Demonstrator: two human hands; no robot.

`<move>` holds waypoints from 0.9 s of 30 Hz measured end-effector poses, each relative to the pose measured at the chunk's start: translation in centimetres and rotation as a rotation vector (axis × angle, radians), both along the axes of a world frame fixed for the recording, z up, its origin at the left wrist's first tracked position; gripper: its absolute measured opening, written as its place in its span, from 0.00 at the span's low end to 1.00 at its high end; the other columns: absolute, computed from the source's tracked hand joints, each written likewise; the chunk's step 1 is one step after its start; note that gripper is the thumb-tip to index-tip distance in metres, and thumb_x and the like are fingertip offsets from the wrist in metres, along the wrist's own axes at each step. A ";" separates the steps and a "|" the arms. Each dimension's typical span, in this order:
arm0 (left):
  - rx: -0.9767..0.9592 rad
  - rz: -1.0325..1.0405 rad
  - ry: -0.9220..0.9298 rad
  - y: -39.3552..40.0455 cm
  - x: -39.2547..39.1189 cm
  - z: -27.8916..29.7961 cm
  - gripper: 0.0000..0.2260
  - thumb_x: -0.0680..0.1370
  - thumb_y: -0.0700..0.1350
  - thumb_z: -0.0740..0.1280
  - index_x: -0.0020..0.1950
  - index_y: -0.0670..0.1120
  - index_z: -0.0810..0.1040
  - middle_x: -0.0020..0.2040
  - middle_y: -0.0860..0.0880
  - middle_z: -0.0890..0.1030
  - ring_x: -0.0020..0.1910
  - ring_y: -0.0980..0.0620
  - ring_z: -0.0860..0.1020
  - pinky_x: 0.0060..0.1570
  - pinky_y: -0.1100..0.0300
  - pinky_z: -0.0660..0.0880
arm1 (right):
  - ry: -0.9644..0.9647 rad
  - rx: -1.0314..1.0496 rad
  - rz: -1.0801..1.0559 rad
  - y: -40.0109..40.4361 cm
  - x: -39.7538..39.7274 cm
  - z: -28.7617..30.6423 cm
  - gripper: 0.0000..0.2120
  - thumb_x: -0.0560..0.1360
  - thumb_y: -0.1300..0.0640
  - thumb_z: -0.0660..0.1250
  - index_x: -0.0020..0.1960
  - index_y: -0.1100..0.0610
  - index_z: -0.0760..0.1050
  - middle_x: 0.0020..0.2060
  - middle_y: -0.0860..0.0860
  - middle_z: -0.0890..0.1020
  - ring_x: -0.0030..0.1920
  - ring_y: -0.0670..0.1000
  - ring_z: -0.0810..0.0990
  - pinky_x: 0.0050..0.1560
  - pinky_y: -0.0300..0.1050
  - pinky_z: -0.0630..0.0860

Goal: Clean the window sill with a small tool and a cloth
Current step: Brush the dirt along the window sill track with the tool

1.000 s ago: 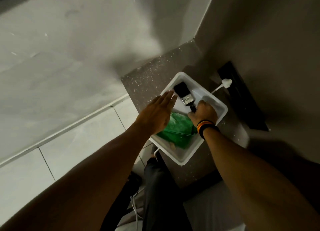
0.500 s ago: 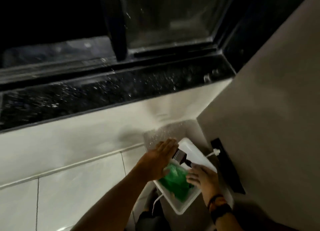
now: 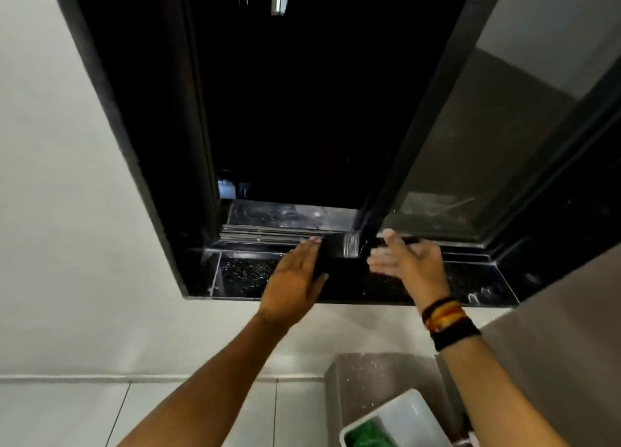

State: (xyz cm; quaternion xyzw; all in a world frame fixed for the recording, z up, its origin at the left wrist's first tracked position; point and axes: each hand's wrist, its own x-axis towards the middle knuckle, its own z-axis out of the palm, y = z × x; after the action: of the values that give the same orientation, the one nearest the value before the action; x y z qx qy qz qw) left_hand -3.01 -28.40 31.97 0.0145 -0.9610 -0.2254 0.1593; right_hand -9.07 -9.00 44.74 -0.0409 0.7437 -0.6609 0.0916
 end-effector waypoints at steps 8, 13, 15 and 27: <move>-0.150 0.285 -0.411 -11.6 4.3 -7.4 0.39 0.80 0.66 0.40 0.82 0.41 0.45 0.83 0.42 0.46 0.81 0.45 0.42 0.79 0.47 0.41 | 0.494 1.064 0.096 -8.3 -9.6 1.2 0.19 0.77 0.49 0.60 0.47 0.64 0.80 0.45 0.66 0.83 0.48 0.67 0.81 0.51 0.57 0.79; -0.121 0.204 -0.360 -12.7 3.8 -8.2 0.49 0.71 0.71 0.25 0.81 0.38 0.44 0.82 0.40 0.42 0.81 0.42 0.40 0.77 0.46 0.38 | 0.200 0.674 0.299 -12.6 -9.2 -3.6 0.14 0.79 0.56 0.63 0.46 0.66 0.80 0.34 0.61 0.85 0.35 0.56 0.86 0.44 0.53 0.85; -0.112 0.175 -0.370 -13.0 3.9 -8.2 0.51 0.68 0.71 0.21 0.81 0.39 0.42 0.81 0.41 0.39 0.80 0.43 0.37 0.76 0.49 0.34 | 0.083 0.419 0.247 -12.8 -9.9 -3.1 0.12 0.79 0.57 0.65 0.47 0.66 0.79 0.32 0.61 0.84 0.32 0.56 0.86 0.39 0.51 0.85; -0.073 0.158 -0.357 -13.2 3.7 -8.0 0.47 0.71 0.69 0.23 0.81 0.41 0.40 0.81 0.42 0.38 0.80 0.44 0.36 0.72 0.56 0.25 | 0.146 0.503 0.400 -17.8 -7.4 -3.1 0.15 0.81 0.54 0.64 0.54 0.67 0.78 0.40 0.63 0.84 0.40 0.59 0.86 0.43 0.51 0.85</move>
State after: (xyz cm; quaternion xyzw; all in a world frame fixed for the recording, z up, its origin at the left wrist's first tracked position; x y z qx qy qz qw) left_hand 0.73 -41.57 23.99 0.1239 -0.9775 -0.1709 0.0039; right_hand -16.43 -26.78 41.63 -0.2095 0.8653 -0.4209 0.1736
